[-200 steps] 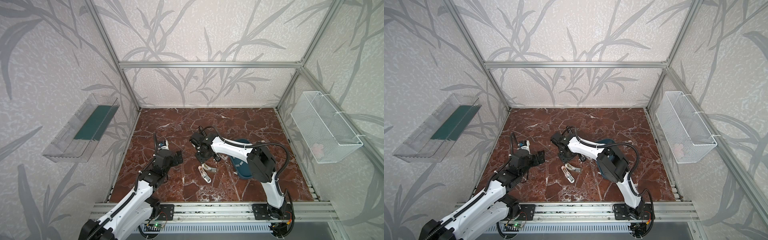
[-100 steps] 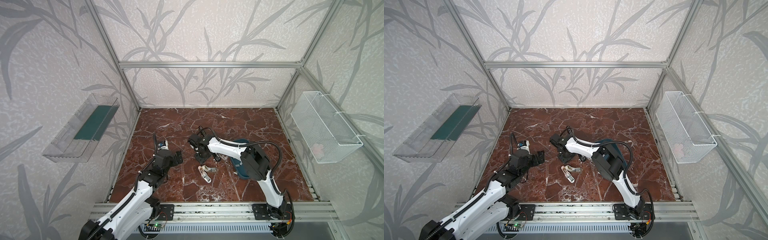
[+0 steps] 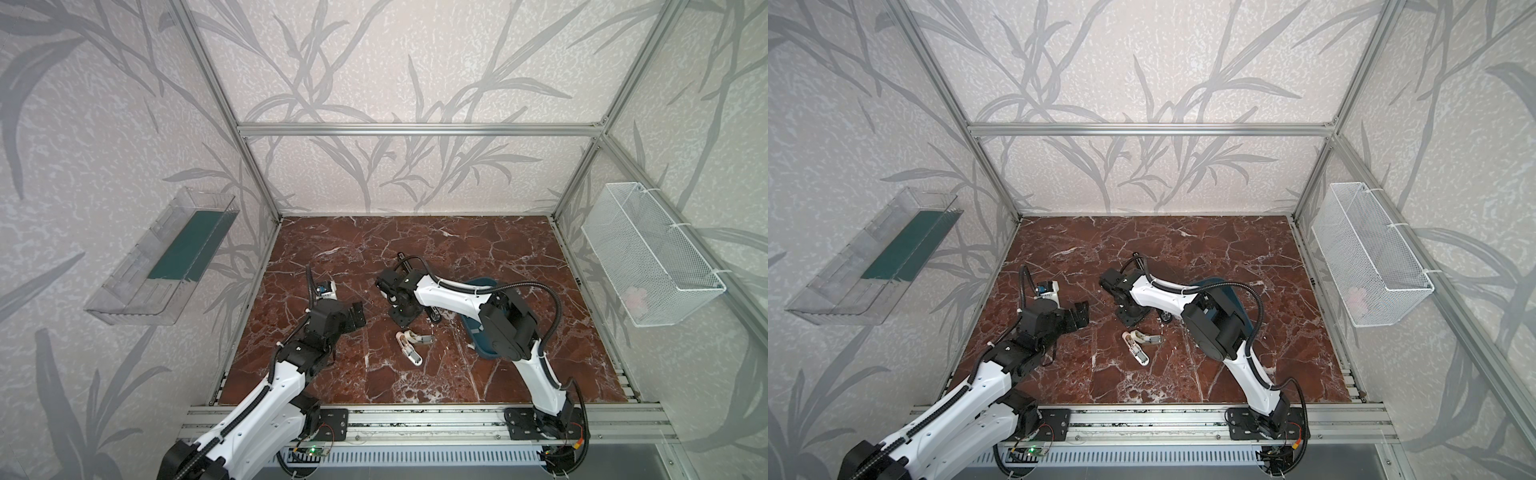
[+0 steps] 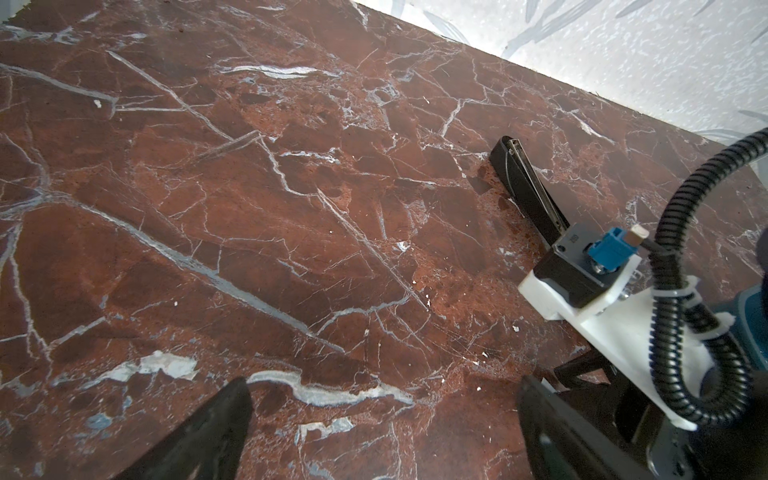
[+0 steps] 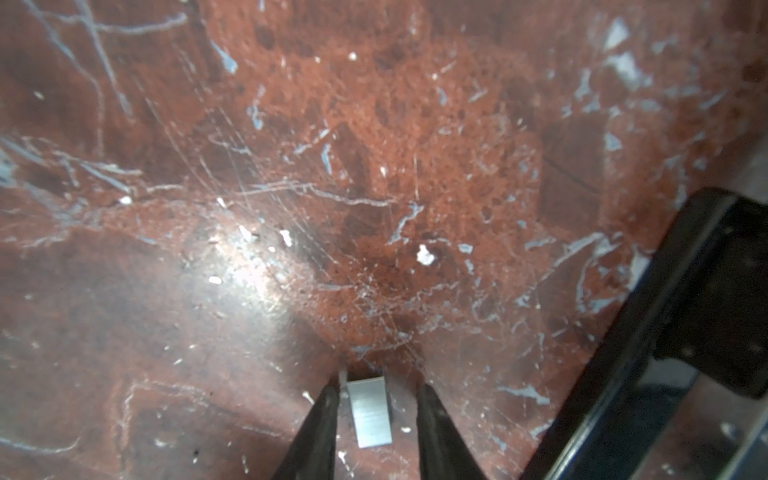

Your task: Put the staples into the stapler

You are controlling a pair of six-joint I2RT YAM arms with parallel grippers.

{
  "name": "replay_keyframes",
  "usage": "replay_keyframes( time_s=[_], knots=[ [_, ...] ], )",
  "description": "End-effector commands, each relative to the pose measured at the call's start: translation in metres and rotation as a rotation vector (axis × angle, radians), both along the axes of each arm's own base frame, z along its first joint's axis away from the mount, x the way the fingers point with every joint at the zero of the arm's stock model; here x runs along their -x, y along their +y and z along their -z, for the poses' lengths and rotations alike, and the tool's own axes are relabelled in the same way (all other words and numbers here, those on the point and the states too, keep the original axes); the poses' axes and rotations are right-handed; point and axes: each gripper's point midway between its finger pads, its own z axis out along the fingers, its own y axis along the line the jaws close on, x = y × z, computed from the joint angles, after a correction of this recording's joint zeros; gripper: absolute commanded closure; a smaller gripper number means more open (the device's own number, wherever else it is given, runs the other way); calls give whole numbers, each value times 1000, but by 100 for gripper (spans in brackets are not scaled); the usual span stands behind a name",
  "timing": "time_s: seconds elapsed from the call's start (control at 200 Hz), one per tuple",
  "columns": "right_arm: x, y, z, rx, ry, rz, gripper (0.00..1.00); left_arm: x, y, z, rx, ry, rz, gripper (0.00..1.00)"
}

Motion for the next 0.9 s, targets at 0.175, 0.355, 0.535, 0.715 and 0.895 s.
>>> replay_keyframes(
  time_s=[0.175,0.355,0.535,0.715,0.895],
  knots=[
    [11,-6,24,37,43,-5,73,2,5,-3,1,-4,-22,1],
    [14,-7,31,34,51,6,80,4,6,-3,4,-3,-21,1],
    [16,-6,36,22,62,18,83,4,6,-4,2,-3,-23,1],
    [14,-4,34,6,53,34,84,4,6,-4,2,-3,-23,1],
    [4,2,12,-33,4,54,85,4,6,-4,3,-4,-23,1]
  ],
)
